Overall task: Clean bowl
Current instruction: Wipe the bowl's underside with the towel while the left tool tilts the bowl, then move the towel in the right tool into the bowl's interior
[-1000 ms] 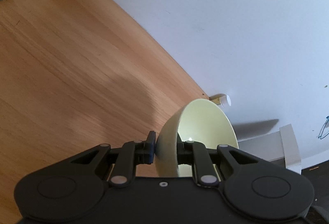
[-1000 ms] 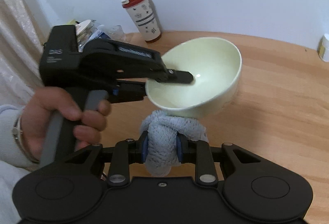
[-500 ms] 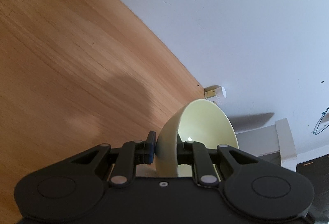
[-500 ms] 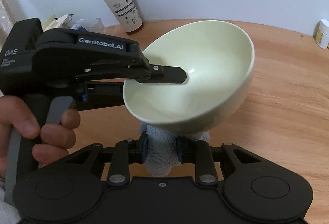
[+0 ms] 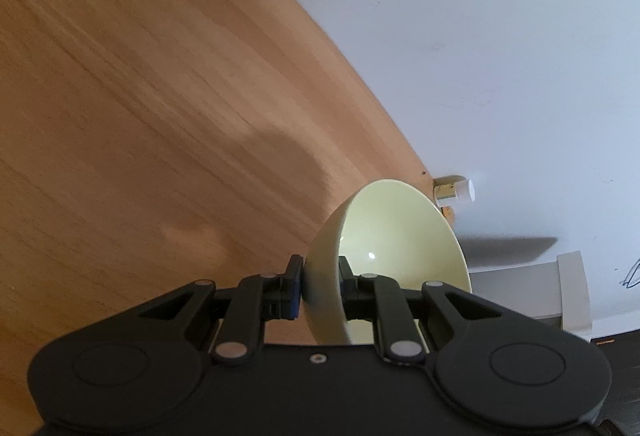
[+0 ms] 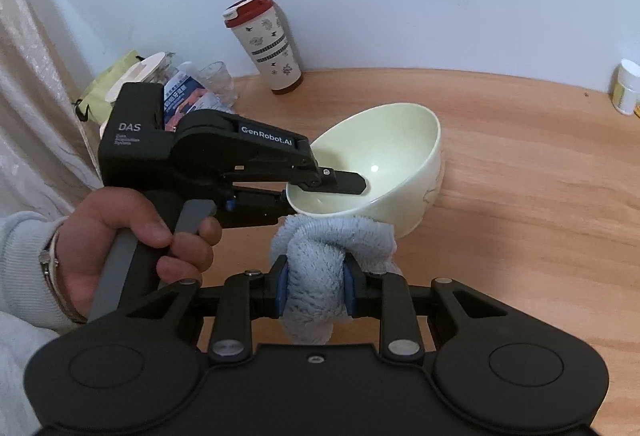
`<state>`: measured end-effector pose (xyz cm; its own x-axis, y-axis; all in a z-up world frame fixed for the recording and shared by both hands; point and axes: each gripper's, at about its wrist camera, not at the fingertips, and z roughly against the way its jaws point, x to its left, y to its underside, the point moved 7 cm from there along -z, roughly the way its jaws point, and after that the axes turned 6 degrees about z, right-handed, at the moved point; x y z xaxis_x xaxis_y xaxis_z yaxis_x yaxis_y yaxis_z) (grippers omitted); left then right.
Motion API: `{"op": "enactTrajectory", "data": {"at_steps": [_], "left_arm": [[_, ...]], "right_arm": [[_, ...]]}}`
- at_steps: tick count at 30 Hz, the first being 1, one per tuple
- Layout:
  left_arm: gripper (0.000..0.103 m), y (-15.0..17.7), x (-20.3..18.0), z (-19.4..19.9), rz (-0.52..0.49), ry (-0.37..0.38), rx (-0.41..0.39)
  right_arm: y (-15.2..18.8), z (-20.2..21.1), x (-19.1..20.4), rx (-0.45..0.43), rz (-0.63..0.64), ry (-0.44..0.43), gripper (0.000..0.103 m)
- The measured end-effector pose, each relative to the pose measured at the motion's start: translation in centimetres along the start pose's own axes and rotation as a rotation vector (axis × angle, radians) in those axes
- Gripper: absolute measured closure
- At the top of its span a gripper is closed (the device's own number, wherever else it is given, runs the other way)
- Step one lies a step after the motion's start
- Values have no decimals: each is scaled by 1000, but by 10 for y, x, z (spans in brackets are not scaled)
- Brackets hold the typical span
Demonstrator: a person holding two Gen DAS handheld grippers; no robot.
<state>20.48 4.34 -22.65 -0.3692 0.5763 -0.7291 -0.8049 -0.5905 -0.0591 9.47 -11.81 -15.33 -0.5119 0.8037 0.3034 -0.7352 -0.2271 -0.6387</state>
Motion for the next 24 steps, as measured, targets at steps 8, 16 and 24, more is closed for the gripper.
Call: {"op": "enactTrajectory", "data": {"at_steps": [8, 16, 24], "left_arm": [[88, -2, 15, -6, 11, -66, 25], [88, -3, 18, -8, -31, -103, 38], [88, 2, 20, -13, -95, -129, 76]], "right_arm": [[-11, -1, -5, 3, -40, -4, 73], [-33, 12, -23, -79, -131, -19, 73], [-57, 1, -40, -99, -95, 15, 73]]}}
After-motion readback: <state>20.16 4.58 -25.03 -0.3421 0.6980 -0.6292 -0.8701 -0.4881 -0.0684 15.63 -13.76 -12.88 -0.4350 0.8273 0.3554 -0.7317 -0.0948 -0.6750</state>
